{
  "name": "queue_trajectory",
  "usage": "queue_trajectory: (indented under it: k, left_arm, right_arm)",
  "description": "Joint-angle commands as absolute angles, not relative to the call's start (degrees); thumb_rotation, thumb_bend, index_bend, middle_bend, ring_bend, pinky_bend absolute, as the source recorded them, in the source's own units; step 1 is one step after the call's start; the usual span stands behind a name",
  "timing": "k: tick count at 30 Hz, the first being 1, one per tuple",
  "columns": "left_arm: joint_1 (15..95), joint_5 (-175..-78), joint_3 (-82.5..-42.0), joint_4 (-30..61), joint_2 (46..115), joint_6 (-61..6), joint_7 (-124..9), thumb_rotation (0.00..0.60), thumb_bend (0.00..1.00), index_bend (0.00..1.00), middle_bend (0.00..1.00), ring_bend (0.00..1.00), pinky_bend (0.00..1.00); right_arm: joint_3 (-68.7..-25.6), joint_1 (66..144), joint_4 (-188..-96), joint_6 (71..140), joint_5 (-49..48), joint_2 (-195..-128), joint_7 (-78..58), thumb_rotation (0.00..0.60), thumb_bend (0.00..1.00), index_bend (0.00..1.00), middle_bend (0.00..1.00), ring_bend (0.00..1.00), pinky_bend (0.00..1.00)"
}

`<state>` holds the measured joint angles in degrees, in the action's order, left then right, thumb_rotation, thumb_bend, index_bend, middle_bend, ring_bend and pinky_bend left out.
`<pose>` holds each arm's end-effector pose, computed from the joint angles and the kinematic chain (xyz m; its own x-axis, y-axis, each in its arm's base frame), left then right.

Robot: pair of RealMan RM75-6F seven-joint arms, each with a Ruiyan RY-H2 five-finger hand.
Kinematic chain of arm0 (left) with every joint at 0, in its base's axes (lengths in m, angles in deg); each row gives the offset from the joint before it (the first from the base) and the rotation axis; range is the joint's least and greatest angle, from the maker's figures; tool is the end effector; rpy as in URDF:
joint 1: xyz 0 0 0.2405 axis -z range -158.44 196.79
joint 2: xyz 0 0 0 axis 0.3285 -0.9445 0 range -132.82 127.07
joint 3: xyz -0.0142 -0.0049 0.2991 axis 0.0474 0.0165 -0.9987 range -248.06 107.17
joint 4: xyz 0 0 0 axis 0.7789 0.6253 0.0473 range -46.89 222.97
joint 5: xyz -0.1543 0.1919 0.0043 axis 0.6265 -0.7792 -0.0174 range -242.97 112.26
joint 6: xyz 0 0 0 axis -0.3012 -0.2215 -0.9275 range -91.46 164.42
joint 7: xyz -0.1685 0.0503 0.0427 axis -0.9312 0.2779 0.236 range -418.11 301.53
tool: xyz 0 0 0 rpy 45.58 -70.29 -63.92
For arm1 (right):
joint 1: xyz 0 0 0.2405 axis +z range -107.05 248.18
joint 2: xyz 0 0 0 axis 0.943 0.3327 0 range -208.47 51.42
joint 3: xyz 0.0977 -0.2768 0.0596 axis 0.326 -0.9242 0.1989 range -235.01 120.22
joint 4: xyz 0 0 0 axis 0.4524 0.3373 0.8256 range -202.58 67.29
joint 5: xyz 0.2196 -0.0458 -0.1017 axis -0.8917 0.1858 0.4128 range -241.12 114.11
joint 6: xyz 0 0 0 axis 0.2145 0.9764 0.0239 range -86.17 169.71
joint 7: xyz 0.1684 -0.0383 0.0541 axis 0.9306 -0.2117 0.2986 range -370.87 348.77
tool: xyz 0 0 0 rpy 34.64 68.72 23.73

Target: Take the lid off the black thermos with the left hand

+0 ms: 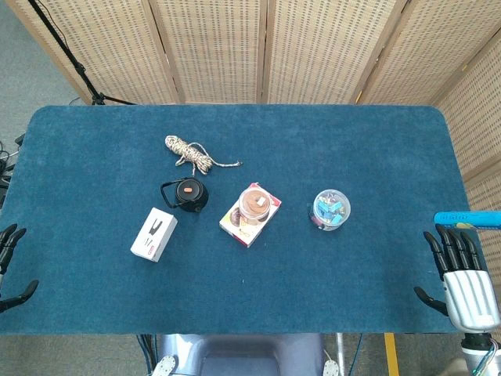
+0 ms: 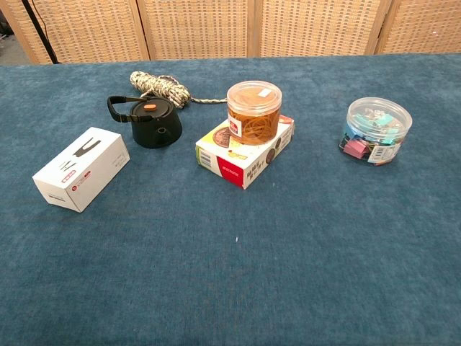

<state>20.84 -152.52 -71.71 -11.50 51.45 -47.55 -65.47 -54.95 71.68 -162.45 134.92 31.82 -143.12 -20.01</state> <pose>-0.3651 0.1846 0.1779 0.3199 0.1085 0.9412 0.9446 0.0411 -0.3258 -0.3309 -0.1962 0.1489 0.4837 0.1204 0.8669 -0.8634 -0.0969 0.4952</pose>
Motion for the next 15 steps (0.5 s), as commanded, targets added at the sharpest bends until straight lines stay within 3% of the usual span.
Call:
queue_trajectory:
  k: [1,10,15]
  left_arm:
    - [20.87,-152.46,-71.71,-11.51,51.45,-47.44,-65.45,0.6,0.28,0.0,0.0,0.0,0.0]
    - [21.81,-152.69,-71.61,-12.01,51.33,-46.1,-65.04,0.6,0.28,0.0,0.0,0.0,0.0]
    - [25.38,-151.55,-69.59,-15.62,49.68,-42.27,-63.7,0.6,0.28,0.0,0.0,0.0,0.0]
  right_arm:
    - [-54.94,71.72,-162.43,134.83,31.77,-143.14,-20.04,0.6,0.0,0.0,0.0,0.0,0.0]
    - [-54.84,71.52,-162.72,135.38,31.87,-142.85,-19.65,0.6,0.0,0.0,0.0,0.0,0.0]
    - [-54.51,71.67,-162.77,134.95,31.09,-142.85,-19.65,0.6,0.0,0.0,0.0,0.0,0.0]
